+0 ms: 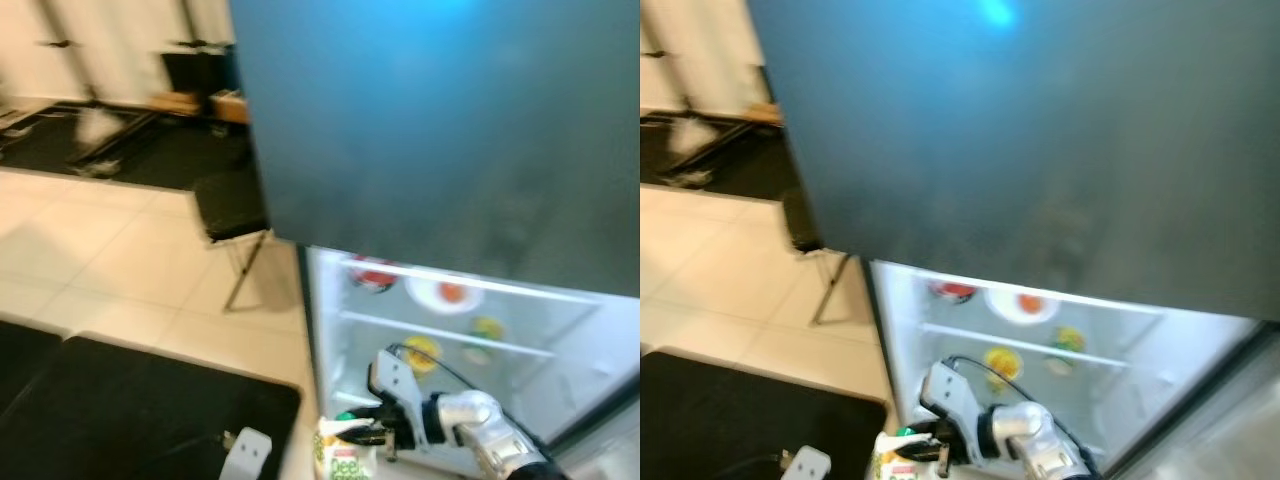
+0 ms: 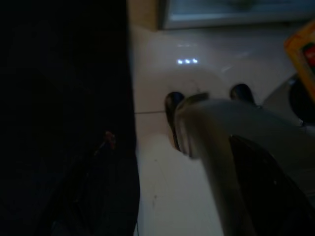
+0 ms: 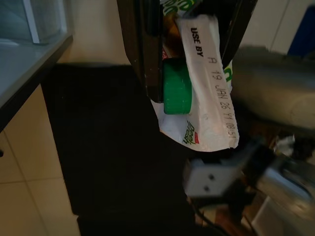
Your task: Restocking fridge
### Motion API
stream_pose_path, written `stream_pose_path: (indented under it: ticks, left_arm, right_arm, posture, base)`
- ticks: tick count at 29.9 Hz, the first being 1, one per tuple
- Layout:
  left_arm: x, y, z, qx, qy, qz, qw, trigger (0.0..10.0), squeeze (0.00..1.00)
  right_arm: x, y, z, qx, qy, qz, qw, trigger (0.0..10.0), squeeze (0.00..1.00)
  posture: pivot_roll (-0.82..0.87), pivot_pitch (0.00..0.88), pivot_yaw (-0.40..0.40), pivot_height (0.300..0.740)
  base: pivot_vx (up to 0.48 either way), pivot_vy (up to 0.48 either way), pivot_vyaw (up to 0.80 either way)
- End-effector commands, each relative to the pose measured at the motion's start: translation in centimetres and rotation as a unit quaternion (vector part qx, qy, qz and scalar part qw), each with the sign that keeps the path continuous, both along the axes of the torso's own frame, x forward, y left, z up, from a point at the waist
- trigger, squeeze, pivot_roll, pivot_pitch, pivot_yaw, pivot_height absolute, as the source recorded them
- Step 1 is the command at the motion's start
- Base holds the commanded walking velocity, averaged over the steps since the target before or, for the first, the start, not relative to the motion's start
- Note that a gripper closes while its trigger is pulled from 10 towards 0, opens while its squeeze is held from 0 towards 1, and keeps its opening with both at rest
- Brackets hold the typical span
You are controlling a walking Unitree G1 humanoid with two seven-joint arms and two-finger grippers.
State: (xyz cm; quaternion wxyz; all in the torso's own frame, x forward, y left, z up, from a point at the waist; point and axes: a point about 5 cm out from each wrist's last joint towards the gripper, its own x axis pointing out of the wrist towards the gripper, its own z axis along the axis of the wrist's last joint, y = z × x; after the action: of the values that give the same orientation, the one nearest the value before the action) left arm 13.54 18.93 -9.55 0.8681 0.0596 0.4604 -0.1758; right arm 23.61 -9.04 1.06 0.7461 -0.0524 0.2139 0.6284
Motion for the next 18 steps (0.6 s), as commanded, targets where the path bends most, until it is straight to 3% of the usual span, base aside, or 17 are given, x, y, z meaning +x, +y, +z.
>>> stream_pose_path:
  ticks: [1, 10, 18]
  left_arm:
    - [-0.5, -0.3, -0.2, -0.002, 0.011, -0.005, 1.000, 10.0, 0.00]
    - [-0.4, -0.4, -0.2, -0.005, 0.009, -0.007, 1.000, 10.0, 0.00]
    - [-0.4, -0.4, -0.2, -0.006, 0.014, -0.012, 1.000, 10.0, 0.00]
  right_arm:
    - [0.5, 0.3, 0.3, 0.006, -0.014, -0.015, 1.000, 10.0, 0.00]
    - [1.8, 0.1, 0.3, -0.012, -0.038, -0.077, 0.996, 10.0, 0.00]
    - [2.2, 0.1, 0.1, -0.024, -0.054, -0.102, 0.993, 10.0, 0.00]
  posture:
    - [-0.09, 0.000, -0.022, 0.740]
    - [-0.09, 0.000, -0.020, 0.740]
    - [-0.09, 0.000, -0.019, 0.740]
  base:
    - [0.000, 0.000, 0.80]
    - [0.000, 0.000, 0.09]
    - [0.000, -0.421, 0.00]
